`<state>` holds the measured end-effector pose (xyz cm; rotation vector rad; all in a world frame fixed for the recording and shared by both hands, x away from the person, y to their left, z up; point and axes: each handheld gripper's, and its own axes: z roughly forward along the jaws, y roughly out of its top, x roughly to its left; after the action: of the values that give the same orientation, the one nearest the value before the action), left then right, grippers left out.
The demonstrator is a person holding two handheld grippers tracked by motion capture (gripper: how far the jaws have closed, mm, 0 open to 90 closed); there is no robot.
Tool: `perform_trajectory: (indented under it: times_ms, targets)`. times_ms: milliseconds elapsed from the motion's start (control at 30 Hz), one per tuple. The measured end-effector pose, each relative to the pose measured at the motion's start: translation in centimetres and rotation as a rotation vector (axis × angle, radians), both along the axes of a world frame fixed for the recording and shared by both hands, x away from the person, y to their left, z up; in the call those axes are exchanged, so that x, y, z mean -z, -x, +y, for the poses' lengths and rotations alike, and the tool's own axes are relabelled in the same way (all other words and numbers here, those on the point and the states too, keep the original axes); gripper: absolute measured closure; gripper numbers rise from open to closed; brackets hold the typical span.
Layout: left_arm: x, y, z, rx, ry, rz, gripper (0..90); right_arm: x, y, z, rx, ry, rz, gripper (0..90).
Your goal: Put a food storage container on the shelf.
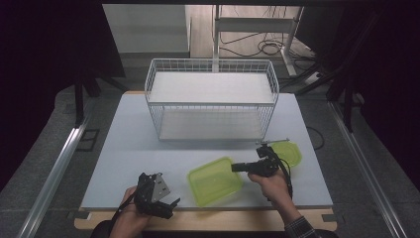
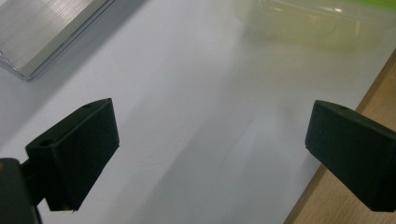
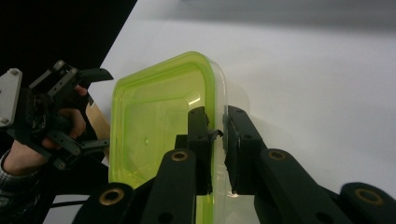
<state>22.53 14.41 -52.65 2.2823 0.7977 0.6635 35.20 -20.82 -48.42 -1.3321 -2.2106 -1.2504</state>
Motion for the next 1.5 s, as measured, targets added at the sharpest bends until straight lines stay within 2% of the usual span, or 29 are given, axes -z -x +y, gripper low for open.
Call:
perform_trajectory:
  times_ms: [167, 267, 500, 600, 667, 800, 1300, 1500]
  targets:
    - [0.0, 0.0, 0.0, 0.000, -0.002, -0.001, 2.8, -0.4, -0.1, -0.4, 0.012, -0.016, -0.009, 81.3]
    - [-0.1, 0.0, 0.2, -0.008, 0.013, 0.003, 2.7, -0.9, -0.1, -0.7, 0.018, -0.036, -0.020, 81.3]
    - [-0.4, -0.2, 0.7, -0.027, 0.060, 0.028, 2.3, -1.9, -0.2, -1.0, 0.023, -0.068, -0.031, 81.2]
    - [-0.5, -0.3, 1.0, -0.037, 0.100, 0.047, 2.2, -2.5, -0.4, -1.3, 0.029, -0.100, -0.023, 81.2]
    - [-0.6, -0.3, 1.1, -0.039, 0.109, 0.050, 2.2, -2.8, -0.5, -1.4, 0.032, -0.106, -0.026, 81.2]
    - [-0.6, -0.4, 1.3, -0.040, 0.157, 0.070, 2.1, -3.4, -0.6, -1.5, 0.035, -0.118, -0.023, 81.2]
    - [-0.7, -0.3, 1.4, -0.040, 0.171, 0.054, 1.7, -5.9, -1.6, -1.8, 0.049, -0.156, -0.029, 81.2]
    - [-0.6, -0.3, 1.2, -0.035, 0.162, 0.056, 1.4, -7.8, -2.0, -1.7, 0.050, -0.165, -0.038, 81.2]
